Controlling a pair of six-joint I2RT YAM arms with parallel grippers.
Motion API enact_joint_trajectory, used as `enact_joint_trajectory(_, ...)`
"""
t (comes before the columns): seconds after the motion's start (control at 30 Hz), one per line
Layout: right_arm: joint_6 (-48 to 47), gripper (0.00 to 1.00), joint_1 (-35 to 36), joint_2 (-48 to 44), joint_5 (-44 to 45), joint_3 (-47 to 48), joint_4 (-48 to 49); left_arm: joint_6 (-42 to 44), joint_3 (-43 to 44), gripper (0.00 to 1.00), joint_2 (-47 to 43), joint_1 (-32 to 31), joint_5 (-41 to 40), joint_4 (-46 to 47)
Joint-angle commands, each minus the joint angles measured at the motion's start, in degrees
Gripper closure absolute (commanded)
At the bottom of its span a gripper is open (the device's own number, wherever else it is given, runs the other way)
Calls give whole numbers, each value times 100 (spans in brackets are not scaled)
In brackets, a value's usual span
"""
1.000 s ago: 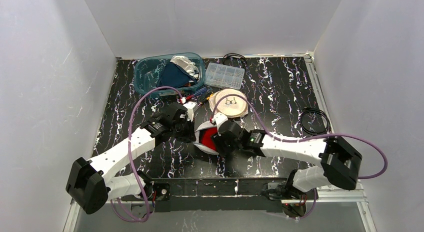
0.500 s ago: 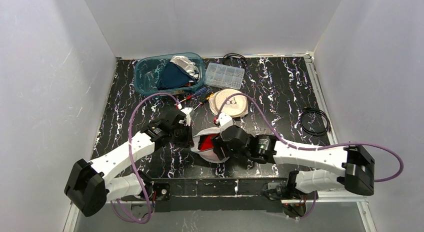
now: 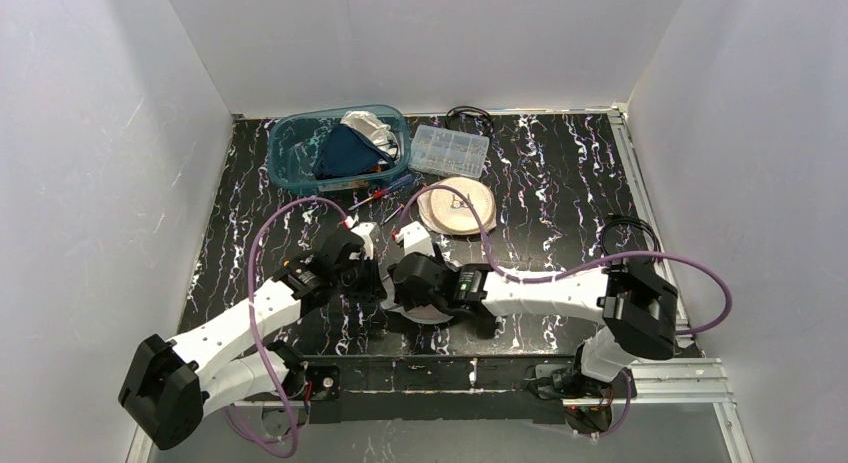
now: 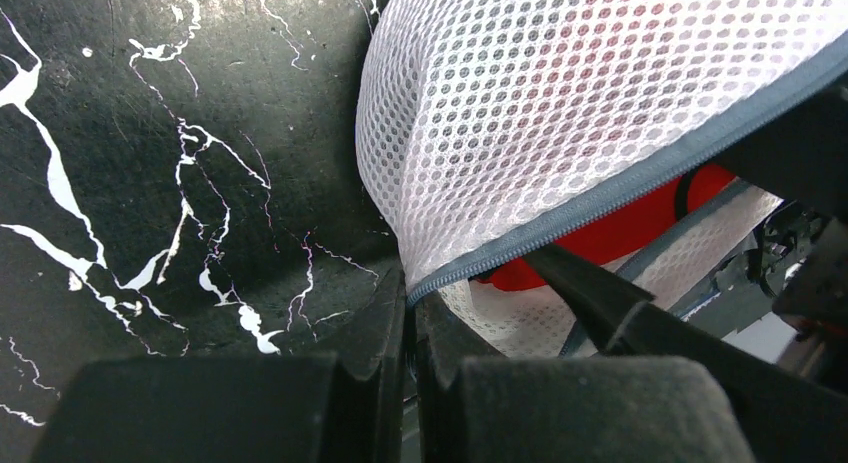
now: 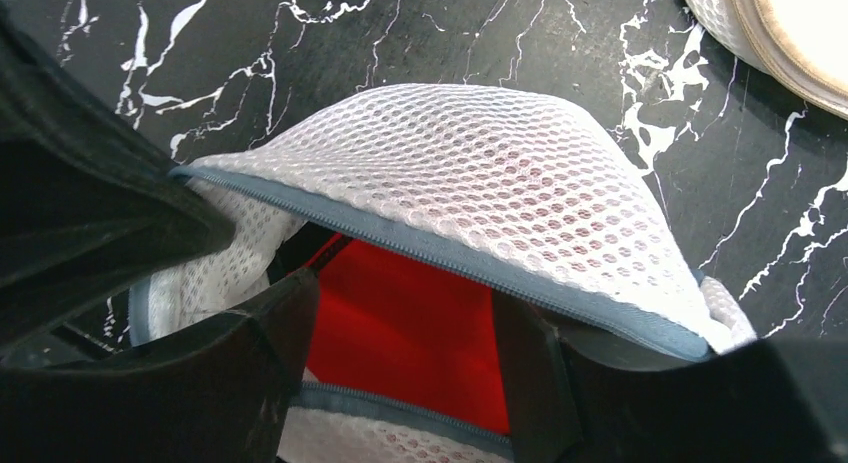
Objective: Unzip the laundry bag and remove the bra
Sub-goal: Pick up the bra from the laundry bag.
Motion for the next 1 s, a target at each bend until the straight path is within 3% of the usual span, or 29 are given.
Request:
enact_joint_trajectory(0.0, 136, 26, 168, 256, 346, 306, 114, -206, -296, 100, -316, -17, -61, 230)
enact_joint_trajectory(0.1, 113, 19, 269, 283, 373, 252, 316, -268, -452, 100, -400, -21, -28, 401)
enact_joint_trajectory(0.13, 110, 10, 291, 321, 426, 269, 320, -280, -477, 100, -403, -21, -4, 440)
enact_joint_trajectory(0.17, 98, 8, 293, 370, 449, 291, 313, -283, -500, 100, -404, -17, 16, 476)
enact_joint_trajectory(0.53, -83, 9, 358, 1273, 928, 608, -350, -300, -508, 100, -456, -19, 91, 490)
enact_joint_trajectory(0.7, -5, 25, 388, 1448, 1238, 523, -539, -320, -549, 100, -559, -21, 0, 459)
enact_joint_trajectory(0.97, 33, 75, 422, 664, 1055, 83, -53, -344, -537, 100, -523, -17, -150, 335)
